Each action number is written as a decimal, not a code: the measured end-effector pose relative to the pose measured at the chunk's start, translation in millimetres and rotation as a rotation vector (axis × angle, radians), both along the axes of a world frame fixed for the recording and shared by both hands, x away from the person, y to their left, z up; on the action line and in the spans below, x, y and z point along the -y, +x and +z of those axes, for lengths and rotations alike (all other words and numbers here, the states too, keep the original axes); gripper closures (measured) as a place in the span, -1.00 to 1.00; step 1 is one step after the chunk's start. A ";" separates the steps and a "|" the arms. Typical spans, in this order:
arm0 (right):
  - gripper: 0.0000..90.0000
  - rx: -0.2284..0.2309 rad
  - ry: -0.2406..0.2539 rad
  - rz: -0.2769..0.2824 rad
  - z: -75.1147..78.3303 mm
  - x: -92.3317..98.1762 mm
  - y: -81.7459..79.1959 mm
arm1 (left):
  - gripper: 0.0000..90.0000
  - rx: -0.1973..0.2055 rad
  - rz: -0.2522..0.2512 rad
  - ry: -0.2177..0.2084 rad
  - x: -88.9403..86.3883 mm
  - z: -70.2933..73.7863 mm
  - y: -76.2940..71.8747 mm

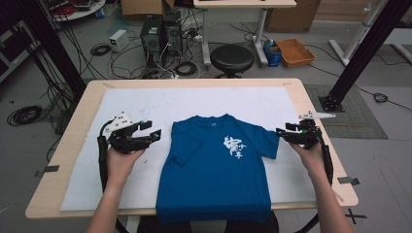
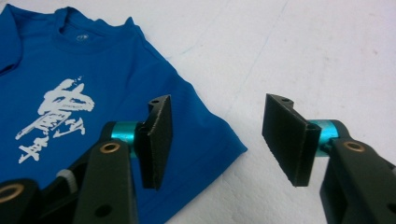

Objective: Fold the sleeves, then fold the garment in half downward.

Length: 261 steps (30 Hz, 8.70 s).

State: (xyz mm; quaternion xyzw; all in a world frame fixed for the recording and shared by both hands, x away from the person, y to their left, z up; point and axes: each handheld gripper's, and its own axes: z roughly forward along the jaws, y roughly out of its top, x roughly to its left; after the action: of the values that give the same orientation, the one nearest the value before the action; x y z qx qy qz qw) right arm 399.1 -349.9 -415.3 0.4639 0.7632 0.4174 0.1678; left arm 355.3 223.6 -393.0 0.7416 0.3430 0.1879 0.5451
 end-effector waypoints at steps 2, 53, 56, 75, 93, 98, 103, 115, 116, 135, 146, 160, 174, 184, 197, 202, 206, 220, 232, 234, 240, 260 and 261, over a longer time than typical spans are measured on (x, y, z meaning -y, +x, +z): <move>0.10 -0.009 0.000 -0.004 -2.1 1.3 2.1 | -0.05 -0.005 0.001 0.003 -0.3 -0.3 0.6; 0.99 0.034 -0.070 0.168 37.4 -80.0 -20.2 | -0.05 -0.059 -0.025 -0.026 9.2 -6.5 14.9; 0.99 0.029 -0.079 0.186 38.3 -92.8 -19.8 | -0.05 -0.057 -0.025 -0.026 6.9 -6.0 14.7; 0.87 -0.003 -0.135 0.209 22.8 -156.9 -7.2 | -0.05 -0.069 -0.040 -0.019 12.1 -9.5 15.3; -0.09 0.124 0.034 0.124 36.4 -90.4 -20.1 | -0.09 -0.057 -0.055 -0.014 22.5 -8.3 12.0; -0.24 0.129 0.071 0.088 38.3 -67.8 -21.9 | -0.20 -0.035 -0.072 -0.071 21.4 -6.3 10.9; -0.36 0.138 0.105 0.068 40.7 -54.2 -23.5 | -0.28 -0.022 -0.055 -0.068 22.8 -3.3 8.2; -0.44 0.125 0.131 0.053 40.3 -43.6 -20.3 | -0.42 -0.033 -0.030 -0.050 24.9 -2.0 6.2; -0.44 0.126 0.128 0.055 40.2 -43.4 -20.3 | -0.43 -0.033 -0.027 -0.047 25.1 -1.8 6.0; -0.44 0.122 0.120 0.062 39.6 -43.1 -20.2 | -0.49 -0.024 -0.016 -0.031 26.1 -0.8 3.4; -0.42 0.108 0.112 0.057 35.7 -42.2 -18.1 | -0.49 -0.047 -0.008 -0.017 27.1 -2.8 8.0; -0.11 0.078 0.088 0.057 27.0 -48.9 0.1 | -0.32 -0.113 -0.002 -0.017 36.4 -7.6 36.4; 0.27 0.009 0.046 0.052 10.2 -76.6 40.8 | -0.16 -0.243 0.085 -0.016 46.3 -33.4 80.8; 0.51 -0.046 -0.011 0.035 -5.9 -99.3 66.3 | 0.04 -0.306 0.101 -0.006 55.7 -42.4 102.0; 0.59 -0.115 -0.054 0.015 -21.3 -110.9 78.8 | 0.24 -0.312 0.119 0.065 65.6 -56.2 109.1; 0.60 -0.114 -0.111 0.036 -24.1 -123.2 80.8 | 0.33 -0.331 0.122 0.091 70.2 -59.0 111.6; 0.66 -0.113 -0.141 0.039 -26.3 -128.6 81.1 | 0.45 -0.336 0.118 0.131 76.1 -56.5 112.9; 0.98 -0.069 -0.135 0.054 -22.8 -129.6 76.2 | 0.89 -0.316 0.102 0.120 80.0 -55.3 110.6; 0.99 0.004 -0.044 0.050 -4.9 -117.6 63.1 | 0.91 -0.237 0.074 0.072 72.5 -36.0 99.6; 0.99 0.020 -0.028 0.057 -0.6 -115.6 58.9 | 0.91 -0.211 0.066 0.070 72.7 -31.6 95.1; 0.99 0.072 0.012 0.091 15.7 -114.0 42.7 | 0.91 -0.139 0.031 0.045 69.7 -19.6 77.0; 0.99 0.186 0.081 0.223 23.4 -94.4 -57.4 | 0.90 0.041 -0.207 0.074 63.9 -5.6 -30.4; 0.99 0.184 0.074 0.228 22.3 -93.5 -63.5 | 0.90 0.043 -0.212 0.081 63.3 -7.6 -35.6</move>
State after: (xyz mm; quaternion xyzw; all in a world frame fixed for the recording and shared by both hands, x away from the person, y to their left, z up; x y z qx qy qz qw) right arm 335.5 -256.4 -393.0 0.3397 0.7765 0.5023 0.1715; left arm 319.7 160.3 -400.6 0.7910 0.2429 0.1587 0.5387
